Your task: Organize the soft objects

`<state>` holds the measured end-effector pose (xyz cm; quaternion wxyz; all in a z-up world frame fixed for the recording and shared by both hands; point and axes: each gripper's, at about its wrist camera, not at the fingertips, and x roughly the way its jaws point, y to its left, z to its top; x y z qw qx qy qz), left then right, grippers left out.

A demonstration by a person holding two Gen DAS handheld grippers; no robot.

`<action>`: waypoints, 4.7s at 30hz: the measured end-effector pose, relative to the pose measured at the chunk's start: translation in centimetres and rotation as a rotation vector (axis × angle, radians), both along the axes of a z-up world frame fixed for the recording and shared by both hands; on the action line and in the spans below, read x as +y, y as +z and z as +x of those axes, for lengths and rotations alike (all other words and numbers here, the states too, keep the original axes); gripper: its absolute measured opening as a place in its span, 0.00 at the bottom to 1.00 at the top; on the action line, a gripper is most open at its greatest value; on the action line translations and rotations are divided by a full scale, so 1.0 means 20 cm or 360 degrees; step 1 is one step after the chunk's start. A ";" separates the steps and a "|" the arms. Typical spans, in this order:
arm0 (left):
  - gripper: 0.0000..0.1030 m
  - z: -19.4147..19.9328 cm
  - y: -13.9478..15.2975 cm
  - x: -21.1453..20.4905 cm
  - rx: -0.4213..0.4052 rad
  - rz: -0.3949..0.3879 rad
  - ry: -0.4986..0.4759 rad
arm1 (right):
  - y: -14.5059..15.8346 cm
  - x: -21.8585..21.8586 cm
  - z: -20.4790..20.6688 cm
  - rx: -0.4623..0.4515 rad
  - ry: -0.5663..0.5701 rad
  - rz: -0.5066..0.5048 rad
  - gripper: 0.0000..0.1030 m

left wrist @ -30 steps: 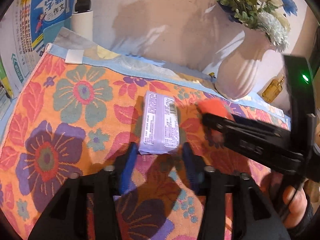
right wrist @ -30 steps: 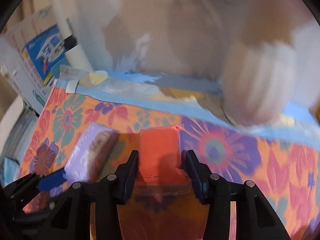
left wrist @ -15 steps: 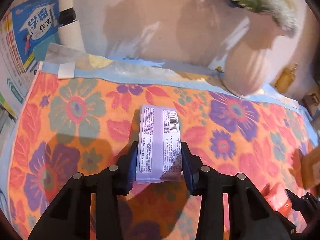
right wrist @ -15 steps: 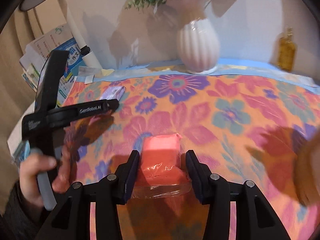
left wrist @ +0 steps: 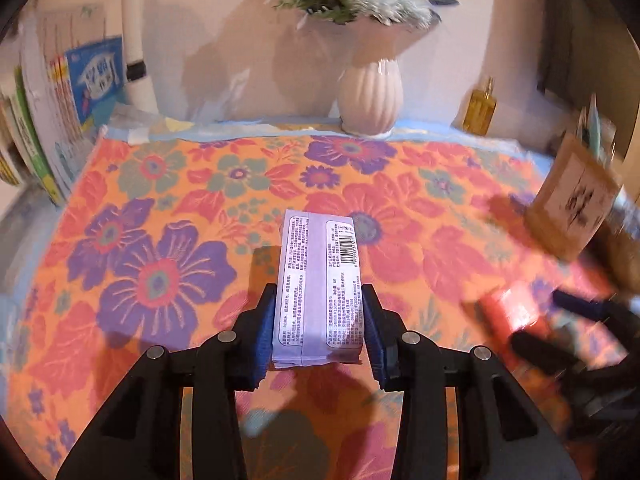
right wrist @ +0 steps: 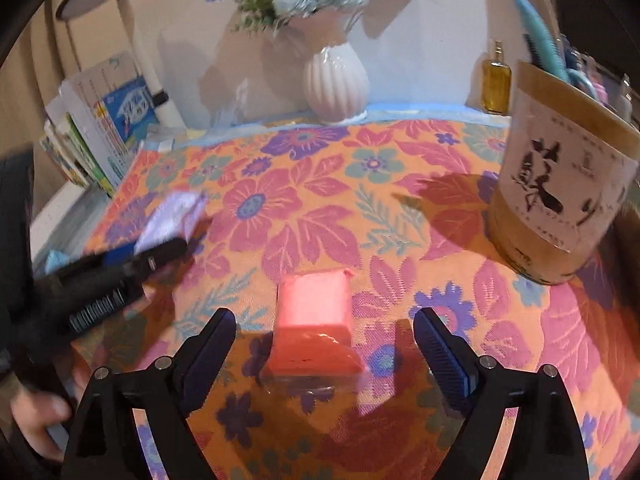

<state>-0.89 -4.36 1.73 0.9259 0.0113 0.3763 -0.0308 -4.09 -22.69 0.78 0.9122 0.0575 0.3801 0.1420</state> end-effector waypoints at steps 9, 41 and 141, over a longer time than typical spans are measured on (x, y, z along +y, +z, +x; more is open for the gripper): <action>0.35 0.01 -0.01 0.02 0.0027 -0.0027 0.0031 | -0.06 0.11 0.05 0.0088 -0.0012 -0.0230 0.91; 0.35 -0.10 0.91 -1.03 -0.0308 -0.0265 -0.0775 | 0.71 -1.07 -0.29 -0.0472 -0.0600 0.0389 0.39; 0.99 -0.03 0.09 0.09 -0.0193 0.0052 0.0198 | 0.10 0.14 0.02 -0.0535 -0.0224 -0.0373 1.00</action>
